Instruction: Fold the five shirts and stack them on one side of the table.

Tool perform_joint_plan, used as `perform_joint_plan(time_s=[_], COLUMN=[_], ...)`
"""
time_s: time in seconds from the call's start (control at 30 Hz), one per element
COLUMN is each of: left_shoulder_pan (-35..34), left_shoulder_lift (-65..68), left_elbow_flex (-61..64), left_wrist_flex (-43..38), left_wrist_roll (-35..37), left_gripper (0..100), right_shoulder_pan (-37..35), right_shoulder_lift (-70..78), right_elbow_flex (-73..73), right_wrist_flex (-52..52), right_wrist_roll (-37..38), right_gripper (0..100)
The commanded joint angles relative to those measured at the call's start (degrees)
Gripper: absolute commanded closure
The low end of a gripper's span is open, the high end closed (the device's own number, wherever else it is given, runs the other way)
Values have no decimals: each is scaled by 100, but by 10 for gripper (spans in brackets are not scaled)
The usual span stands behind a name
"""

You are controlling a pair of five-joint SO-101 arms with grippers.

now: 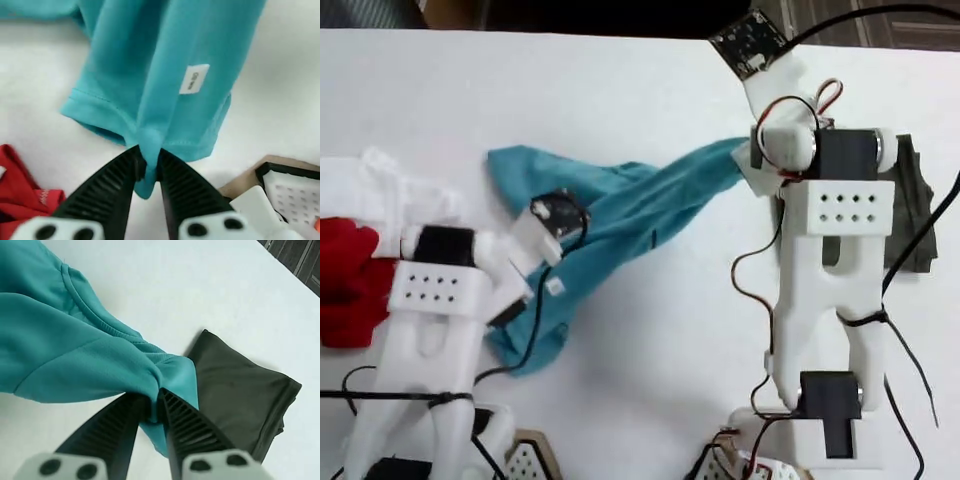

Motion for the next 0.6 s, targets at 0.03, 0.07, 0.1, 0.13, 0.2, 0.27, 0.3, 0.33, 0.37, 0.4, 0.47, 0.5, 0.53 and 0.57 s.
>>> perform_joint_plan(time_s=[0.03, 0.07, 0.1, 0.13, 0.2, 0.27, 0.3, 0.33, 0.37, 0.4, 0.47, 0.5, 0.53, 0.57], left_shoulder_pan=[-35, -35, -35, -35, -35, -35, -35, -35, -35, -26, 149, 299, 501, 712], left_shoulder_lift=[-149, -149, -149, -149, -149, -149, -149, -149, -149, -149, -158, -158, -158, -158], left_elbow_flex=[215, 215, 207, 198, 198, 233, 233, 233, 198, 180, 127, 40, -119, -321], left_wrist_flex=[-79, -79, -79, -88, -97, -105, -105, -97, -79, -79, -44, 88, 220, 387], left_wrist_roll=[-44, -44, -44, -44, -44, -44, -44, -44, -35, -26, 0, 35, 167, 352], left_gripper=[880, 858, 842, 836, 841, 843, 843, 843, 843, 843, 843, 843, 843, 843], right_shoulder_pan=[-22, -31, -31, -31, -31, -31, -31, -31, -31, -31, -31, -31, -31, -31], right_shoulder_lift=[-312, -303, -303, -303, -303, -303, -303, -303, -303, -303, -303, -295, -295, -286], right_elbow_flex=[-220, -220, -220, -220, -220, -220, -220, -220, -220, -220, -220, -220, -220, -220], right_wrist_flex=[48, 57, 57, 57, 75, 110, 136, 145, 163, 163, 163, 163, 163, 163], right_wrist_roll=[9, 9, 9, 9, 9, 9, 9, 9, 9, 9, 9, 9, 0, 0], right_gripper=[978, 978, 978, 978, 978, 978, 978, 978, 978, 978, 978, 978, 978, 978])
